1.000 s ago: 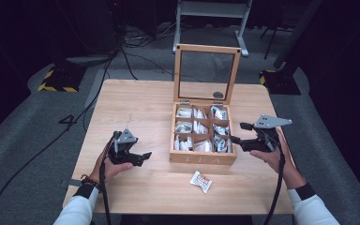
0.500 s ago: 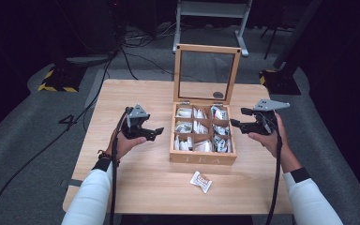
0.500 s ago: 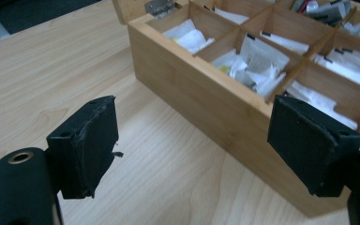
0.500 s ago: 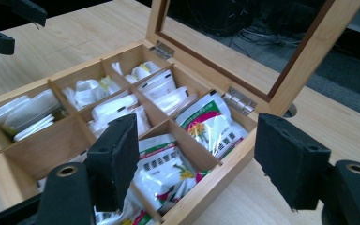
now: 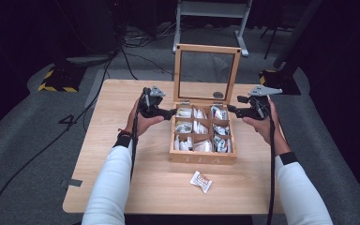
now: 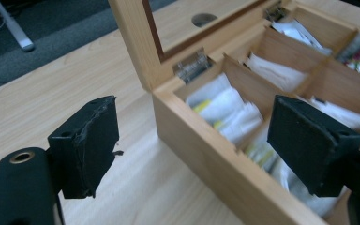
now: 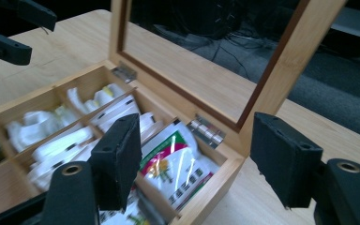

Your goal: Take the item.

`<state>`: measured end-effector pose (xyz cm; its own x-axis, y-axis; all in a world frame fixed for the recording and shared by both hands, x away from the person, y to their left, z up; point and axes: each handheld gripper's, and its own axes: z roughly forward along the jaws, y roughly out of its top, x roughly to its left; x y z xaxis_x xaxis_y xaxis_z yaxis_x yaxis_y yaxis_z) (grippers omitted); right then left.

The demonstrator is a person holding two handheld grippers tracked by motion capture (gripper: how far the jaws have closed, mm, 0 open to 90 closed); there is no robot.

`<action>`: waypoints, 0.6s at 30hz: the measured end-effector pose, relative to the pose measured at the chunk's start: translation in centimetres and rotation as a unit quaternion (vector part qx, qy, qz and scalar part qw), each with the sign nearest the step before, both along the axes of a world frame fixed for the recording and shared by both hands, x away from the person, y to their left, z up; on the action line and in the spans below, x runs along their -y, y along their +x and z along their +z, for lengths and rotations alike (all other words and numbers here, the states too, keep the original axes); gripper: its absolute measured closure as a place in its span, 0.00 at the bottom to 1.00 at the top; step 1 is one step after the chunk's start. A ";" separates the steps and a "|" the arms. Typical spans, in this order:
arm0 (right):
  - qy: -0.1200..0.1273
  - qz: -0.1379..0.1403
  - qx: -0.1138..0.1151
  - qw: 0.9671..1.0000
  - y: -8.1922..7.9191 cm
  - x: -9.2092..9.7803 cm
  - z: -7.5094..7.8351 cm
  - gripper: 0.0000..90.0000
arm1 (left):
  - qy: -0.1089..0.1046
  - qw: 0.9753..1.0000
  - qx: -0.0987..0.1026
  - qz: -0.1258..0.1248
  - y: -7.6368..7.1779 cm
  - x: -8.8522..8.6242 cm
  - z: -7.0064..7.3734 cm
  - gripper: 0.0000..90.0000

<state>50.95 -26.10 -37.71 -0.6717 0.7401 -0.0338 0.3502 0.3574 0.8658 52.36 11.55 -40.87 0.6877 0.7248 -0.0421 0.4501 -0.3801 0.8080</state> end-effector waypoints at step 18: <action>0.008 -0.058 -0.065 0.996 5.7 0.7 -1.9 0.37 | 0.032 0.998 -0.020 0.044 5.4 3.1 -0.2 0.22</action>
